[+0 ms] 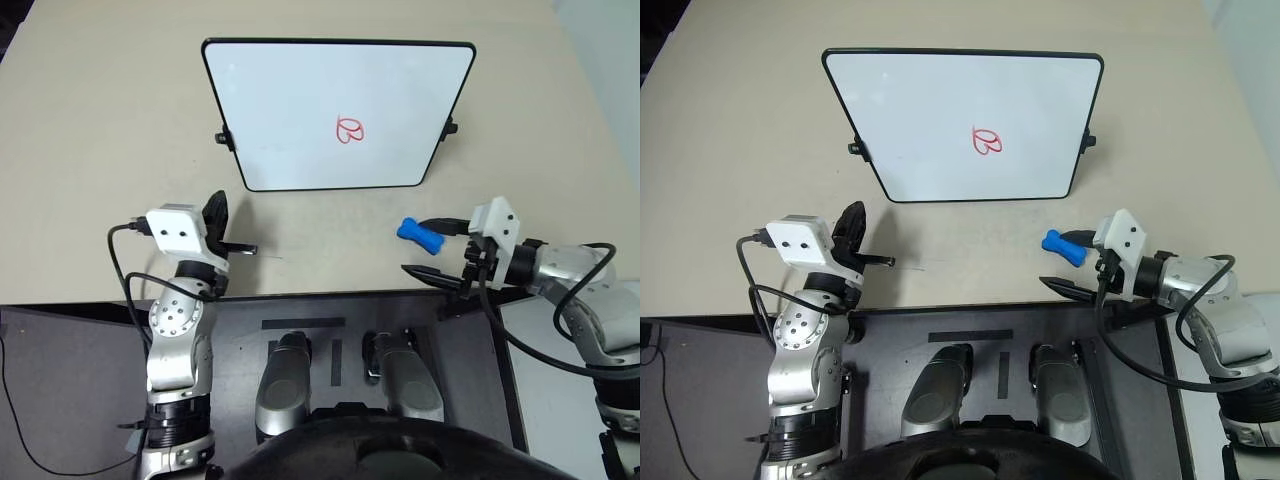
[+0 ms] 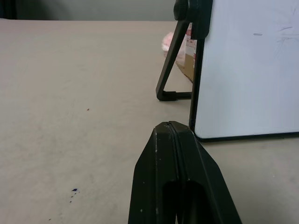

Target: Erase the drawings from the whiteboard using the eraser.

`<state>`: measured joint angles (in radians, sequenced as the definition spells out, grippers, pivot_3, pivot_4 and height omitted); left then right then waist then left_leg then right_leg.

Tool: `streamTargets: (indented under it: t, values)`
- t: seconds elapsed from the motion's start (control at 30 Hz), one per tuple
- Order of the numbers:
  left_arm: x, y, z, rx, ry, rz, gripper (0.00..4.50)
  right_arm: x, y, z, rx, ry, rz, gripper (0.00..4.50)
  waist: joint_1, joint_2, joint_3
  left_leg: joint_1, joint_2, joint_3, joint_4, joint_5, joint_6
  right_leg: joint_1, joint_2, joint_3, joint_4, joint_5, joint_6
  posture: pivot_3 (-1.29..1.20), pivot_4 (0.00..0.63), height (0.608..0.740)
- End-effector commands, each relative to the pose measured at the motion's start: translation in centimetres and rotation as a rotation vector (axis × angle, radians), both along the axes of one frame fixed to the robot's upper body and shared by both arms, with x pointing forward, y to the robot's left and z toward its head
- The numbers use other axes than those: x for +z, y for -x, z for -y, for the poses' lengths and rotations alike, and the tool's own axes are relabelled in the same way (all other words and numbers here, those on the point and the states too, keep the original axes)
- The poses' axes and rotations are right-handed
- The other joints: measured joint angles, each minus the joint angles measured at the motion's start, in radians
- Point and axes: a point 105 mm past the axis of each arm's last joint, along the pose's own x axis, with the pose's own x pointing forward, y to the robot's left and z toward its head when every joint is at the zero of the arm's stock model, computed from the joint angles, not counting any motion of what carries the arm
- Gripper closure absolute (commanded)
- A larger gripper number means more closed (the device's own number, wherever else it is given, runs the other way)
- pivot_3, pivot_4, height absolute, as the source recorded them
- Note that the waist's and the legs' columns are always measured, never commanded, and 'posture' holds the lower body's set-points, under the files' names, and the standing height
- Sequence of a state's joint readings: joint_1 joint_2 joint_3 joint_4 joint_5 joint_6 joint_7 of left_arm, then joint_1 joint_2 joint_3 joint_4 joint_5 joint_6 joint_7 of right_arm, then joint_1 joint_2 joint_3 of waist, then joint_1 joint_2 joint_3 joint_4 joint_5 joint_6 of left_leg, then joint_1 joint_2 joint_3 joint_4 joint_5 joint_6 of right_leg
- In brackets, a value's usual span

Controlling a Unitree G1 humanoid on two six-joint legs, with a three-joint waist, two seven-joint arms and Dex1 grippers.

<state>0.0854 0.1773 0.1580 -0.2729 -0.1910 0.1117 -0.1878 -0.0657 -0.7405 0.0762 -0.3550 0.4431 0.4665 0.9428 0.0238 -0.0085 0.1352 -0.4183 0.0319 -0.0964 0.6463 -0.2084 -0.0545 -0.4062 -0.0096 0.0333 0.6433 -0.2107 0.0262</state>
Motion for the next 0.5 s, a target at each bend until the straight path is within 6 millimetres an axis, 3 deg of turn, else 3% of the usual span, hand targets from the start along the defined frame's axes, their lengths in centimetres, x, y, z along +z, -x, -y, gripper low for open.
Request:
streamTargets:
  t: [0.03,0.5]
  values:
    - [0.9,-0.1,0.3,-0.001,-0.007,0.046,4.50,0.0,-0.5,-0.1,-0.011,0.027,0.030,0.02,0.000,0.000,0.000,0.000,0.000,0.000,0.000,0.000,0.000,0.000,0.000,0.000,0.000,0.000,0.000,0.00,0.150,0.740]
    - [0.8,-0.5,0.9,-0.021,-0.001,0.051,4.50,-1.6,-2.0,0.9,-0.115,0.062,0.032,0.02,0.000,-0.001,0.000,0.001,0.002,-0.002,0.000,0.000,0.000,0.001,0.000,0.001,0.001,0.001,-0.002,0.00,0.150,0.740]
